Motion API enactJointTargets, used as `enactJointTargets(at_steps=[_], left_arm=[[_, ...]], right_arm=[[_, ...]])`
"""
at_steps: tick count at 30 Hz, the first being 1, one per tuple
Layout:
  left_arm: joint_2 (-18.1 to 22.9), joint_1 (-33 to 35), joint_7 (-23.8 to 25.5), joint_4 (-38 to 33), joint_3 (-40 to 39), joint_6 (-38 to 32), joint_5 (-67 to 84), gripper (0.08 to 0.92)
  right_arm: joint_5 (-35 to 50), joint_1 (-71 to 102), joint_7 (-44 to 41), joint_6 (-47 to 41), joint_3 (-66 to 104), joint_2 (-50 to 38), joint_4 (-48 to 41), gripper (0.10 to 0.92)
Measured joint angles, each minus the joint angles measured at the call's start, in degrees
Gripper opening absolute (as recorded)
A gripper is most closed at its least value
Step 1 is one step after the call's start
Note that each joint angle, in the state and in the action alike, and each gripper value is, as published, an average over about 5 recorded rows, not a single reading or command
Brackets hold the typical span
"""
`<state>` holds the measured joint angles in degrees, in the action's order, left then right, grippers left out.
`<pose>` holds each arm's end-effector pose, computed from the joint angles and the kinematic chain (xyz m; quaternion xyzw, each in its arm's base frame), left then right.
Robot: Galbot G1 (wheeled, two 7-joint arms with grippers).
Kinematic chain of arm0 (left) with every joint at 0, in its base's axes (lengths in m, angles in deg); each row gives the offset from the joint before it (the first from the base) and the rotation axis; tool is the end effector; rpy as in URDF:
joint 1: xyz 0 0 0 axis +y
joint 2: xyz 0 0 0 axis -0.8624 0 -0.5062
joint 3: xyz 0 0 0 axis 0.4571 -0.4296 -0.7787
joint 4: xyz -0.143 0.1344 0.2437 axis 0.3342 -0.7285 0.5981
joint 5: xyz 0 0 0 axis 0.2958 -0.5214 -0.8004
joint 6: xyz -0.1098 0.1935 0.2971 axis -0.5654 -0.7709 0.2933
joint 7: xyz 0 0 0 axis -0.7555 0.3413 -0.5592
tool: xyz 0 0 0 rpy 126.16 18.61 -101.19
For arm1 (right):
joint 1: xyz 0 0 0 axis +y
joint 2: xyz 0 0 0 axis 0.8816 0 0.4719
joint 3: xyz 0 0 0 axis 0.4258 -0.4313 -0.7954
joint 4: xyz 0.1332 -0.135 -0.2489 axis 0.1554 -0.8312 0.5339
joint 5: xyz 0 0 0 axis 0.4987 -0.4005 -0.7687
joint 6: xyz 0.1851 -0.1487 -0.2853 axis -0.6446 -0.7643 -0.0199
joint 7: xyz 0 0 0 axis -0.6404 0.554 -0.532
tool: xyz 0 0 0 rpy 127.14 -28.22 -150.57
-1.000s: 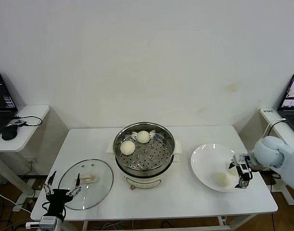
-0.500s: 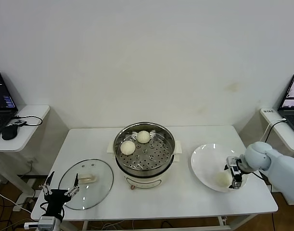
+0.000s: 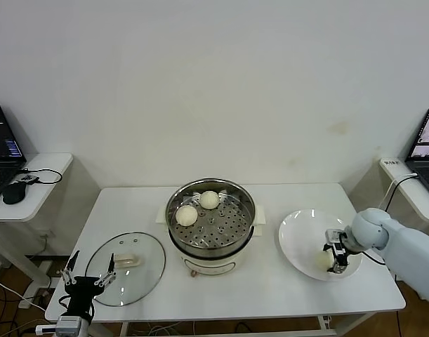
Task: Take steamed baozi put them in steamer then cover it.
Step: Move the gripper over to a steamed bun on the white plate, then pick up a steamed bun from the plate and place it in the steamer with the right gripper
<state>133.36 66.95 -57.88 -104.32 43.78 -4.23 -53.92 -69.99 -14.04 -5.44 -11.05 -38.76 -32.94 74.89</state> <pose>0.1909 0.0976 -0.3023 0.0579 -0.9817 -0.1724 0.0569 0.4457 -0.1555 -0.2333 0.4531 -0.5643 0.5210 0.4526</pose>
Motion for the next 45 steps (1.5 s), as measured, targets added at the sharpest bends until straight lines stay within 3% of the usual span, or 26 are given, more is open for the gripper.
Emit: enactJointTargets(at_steps=[20, 34, 45], left_arm=[[-0.2, -0.3, 0.0, -1.1, -0.7, 0.0, 0.0, 0.823], [0.0, 0.2, 0.1, -1.6, 0.8, -0.1, 0.8, 0.823], [0.3, 0.4, 0.0, -1.6, 1.9, -0.3, 1.4, 0.823]], right_arm=[[10.4, -24.1, -3.4, -1.1, -10.8, -1.3, 3.7, 0.661], [19.5, -42.7, -1.4, 1.7, -23.8, 14.4, 2.6, 0.662], [19.5, -43.8, 0.4, 9.5, -31.3, 27.9, -0.8, 0.662]])
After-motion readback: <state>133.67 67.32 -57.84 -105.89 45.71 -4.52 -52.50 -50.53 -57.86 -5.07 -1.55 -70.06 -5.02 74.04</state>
